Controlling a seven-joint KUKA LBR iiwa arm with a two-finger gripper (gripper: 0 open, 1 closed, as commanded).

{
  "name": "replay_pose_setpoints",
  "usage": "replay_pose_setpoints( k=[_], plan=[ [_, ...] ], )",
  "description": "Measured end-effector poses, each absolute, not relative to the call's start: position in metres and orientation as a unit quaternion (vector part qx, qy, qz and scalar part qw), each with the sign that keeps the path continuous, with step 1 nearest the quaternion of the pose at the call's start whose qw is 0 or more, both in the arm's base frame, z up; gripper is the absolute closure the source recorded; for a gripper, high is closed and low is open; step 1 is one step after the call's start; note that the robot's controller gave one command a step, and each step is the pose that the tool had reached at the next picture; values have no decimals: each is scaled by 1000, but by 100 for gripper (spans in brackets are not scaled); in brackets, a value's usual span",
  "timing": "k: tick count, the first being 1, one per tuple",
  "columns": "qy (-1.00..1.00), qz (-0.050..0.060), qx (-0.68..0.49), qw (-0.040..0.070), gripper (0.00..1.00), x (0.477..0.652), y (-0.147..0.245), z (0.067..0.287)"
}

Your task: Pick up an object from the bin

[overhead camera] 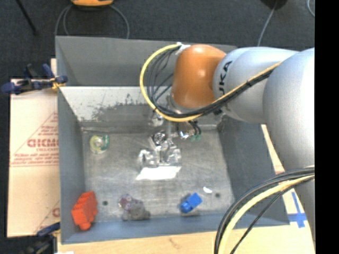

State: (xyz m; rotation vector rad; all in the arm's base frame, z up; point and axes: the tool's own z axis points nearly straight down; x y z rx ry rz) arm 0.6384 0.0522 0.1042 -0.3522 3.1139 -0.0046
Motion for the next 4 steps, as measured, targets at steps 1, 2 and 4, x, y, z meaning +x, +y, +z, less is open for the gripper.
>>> replay_pose_setpoints(
  k=[1, 2, 4],
  plan=[
    [991, 0, -131, 8, 0, 640, 51, 92],
    [993, 1, -119, 4, 0, 635, 43, 95],
    [907, -1, -422, 3, 0, 624, 44, 98]
  ],
)
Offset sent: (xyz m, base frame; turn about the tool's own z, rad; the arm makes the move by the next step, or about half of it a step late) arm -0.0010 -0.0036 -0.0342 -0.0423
